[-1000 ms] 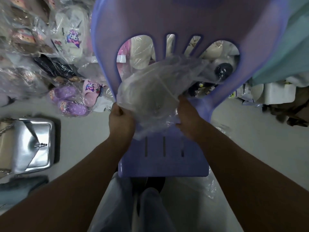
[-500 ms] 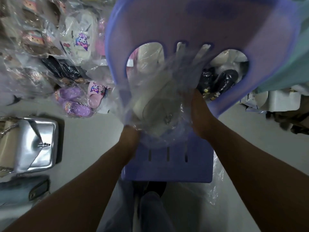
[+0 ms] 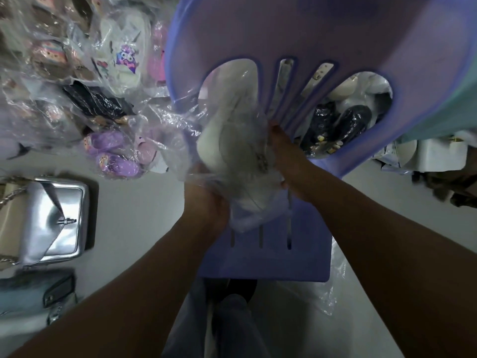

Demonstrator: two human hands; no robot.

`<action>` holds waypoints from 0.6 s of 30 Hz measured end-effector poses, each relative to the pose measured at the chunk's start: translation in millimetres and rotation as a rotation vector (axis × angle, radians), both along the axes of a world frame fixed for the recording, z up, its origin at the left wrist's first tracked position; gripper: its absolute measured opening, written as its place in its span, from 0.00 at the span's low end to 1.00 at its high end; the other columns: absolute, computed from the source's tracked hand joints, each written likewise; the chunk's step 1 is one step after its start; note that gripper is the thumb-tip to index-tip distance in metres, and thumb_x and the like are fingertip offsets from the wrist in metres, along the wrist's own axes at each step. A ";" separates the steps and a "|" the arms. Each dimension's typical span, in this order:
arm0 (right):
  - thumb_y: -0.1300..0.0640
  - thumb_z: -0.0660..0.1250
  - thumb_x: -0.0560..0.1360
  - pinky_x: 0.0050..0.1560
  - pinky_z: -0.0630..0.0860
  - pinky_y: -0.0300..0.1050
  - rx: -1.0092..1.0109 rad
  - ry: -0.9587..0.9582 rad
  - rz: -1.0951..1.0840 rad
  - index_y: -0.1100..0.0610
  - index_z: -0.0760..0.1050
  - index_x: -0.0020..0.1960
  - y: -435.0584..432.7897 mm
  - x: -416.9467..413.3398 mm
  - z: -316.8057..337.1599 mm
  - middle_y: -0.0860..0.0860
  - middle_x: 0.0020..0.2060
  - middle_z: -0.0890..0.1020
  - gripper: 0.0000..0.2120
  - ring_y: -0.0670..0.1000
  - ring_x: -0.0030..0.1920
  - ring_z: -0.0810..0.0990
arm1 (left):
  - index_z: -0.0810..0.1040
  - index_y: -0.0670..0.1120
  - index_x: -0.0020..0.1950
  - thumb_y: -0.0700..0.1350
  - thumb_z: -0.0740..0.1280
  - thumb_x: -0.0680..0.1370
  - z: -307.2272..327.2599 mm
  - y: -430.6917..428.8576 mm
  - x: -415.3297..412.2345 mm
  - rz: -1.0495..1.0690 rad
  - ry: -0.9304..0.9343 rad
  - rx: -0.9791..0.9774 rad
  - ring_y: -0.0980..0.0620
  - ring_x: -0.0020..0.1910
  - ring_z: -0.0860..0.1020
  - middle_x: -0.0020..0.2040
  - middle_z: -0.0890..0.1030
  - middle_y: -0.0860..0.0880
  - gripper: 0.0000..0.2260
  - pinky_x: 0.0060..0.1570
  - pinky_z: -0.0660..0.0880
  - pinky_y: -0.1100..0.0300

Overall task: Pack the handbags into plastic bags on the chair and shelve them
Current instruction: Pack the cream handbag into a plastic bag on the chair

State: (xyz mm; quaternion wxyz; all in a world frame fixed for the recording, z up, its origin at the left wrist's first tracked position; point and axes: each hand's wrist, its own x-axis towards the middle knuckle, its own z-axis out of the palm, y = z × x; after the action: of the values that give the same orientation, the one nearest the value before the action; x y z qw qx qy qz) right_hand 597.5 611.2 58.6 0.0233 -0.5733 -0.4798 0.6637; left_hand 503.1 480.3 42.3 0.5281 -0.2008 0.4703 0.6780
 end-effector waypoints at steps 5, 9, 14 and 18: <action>0.31 0.71 0.67 0.71 0.71 0.58 -0.049 0.242 -0.280 0.54 0.70 0.74 -4.3 0.5 -17.1 0.56 0.66 0.80 0.43 0.56 0.67 0.78 | 0.73 0.39 0.70 0.47 0.57 0.84 20.6 20.6 8.2 -0.004 0.096 0.000 0.43 0.62 0.78 0.59 0.81 0.40 0.18 0.66 0.74 0.50; 0.38 0.67 0.76 0.69 0.75 0.54 -0.115 0.298 -0.345 0.56 0.71 0.74 -2.6 12.3 -19.1 0.56 0.65 0.80 0.32 0.55 0.66 0.79 | 0.80 0.43 0.62 0.47 0.57 0.84 20.3 12.6 15.7 -0.148 0.151 -0.025 0.45 0.58 0.80 0.55 0.83 0.43 0.16 0.62 0.76 0.50; 0.42 0.66 0.78 0.49 0.84 0.45 -0.134 0.293 -0.306 0.54 0.76 0.66 -14.6 45.1 -14.9 0.47 0.51 0.87 0.22 0.47 0.53 0.86 | 0.81 0.43 0.54 0.44 0.57 0.83 18.0 15.6 19.7 -0.149 0.224 -0.099 0.45 0.53 0.80 0.50 0.83 0.43 0.12 0.58 0.76 0.51; 0.27 0.52 0.76 0.29 0.76 0.37 -0.290 0.235 -0.247 0.43 0.75 0.48 -17.5 67.5 -8.9 0.42 0.33 0.82 0.23 0.38 0.30 0.80 | 0.79 0.43 0.57 0.47 0.64 0.78 9.8 32.3 5.4 -0.250 0.423 -0.174 0.42 0.53 0.81 0.55 0.82 0.42 0.13 0.55 0.79 0.50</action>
State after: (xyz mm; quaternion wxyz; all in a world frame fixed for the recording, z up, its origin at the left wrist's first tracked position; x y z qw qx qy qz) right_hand 665.0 593.7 49.7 0.0776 -0.5438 -0.2993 0.7802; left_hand 508.5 512.6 52.1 0.4785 -0.0396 0.6478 0.5914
